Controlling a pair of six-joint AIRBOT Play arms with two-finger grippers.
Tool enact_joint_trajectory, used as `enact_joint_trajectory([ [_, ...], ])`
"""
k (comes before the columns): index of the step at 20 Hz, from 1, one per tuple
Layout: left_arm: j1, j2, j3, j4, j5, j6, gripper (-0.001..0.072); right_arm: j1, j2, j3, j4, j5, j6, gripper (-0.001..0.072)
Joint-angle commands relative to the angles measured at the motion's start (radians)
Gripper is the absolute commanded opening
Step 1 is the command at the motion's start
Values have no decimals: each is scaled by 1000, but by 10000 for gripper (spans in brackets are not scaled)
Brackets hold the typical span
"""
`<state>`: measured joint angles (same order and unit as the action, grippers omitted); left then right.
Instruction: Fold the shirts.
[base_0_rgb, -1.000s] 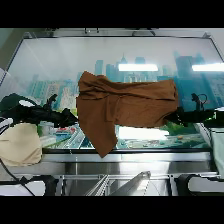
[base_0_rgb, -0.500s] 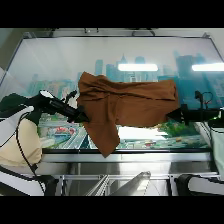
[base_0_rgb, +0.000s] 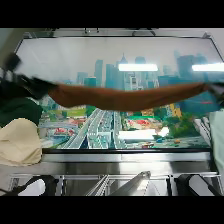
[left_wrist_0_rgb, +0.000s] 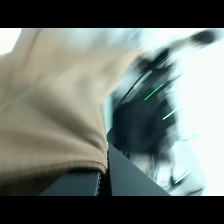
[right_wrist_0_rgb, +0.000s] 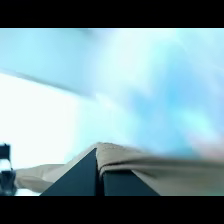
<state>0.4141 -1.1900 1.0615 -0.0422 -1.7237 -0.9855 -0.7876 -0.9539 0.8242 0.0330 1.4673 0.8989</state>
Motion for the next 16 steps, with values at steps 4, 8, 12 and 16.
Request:
enact_joint_trajectory([
  [4, 362, 283, 362, -715, -131, 15, 22, -105, 329, 322, 454, -148, -55, 19],
  [8, 418, 272, 470, -627, -130, -41, 23, -102, 342, 447, 270, -167, -10, 20],
  [12, 254, 145, 481, -168, -97, -82, 23, -15, 308, 409, -90, -179, 52, 19],
  [16, 29, -77, 481, 208, 63, -82, 23, 183, 166, 230, -291, -318, 38, 20],
])
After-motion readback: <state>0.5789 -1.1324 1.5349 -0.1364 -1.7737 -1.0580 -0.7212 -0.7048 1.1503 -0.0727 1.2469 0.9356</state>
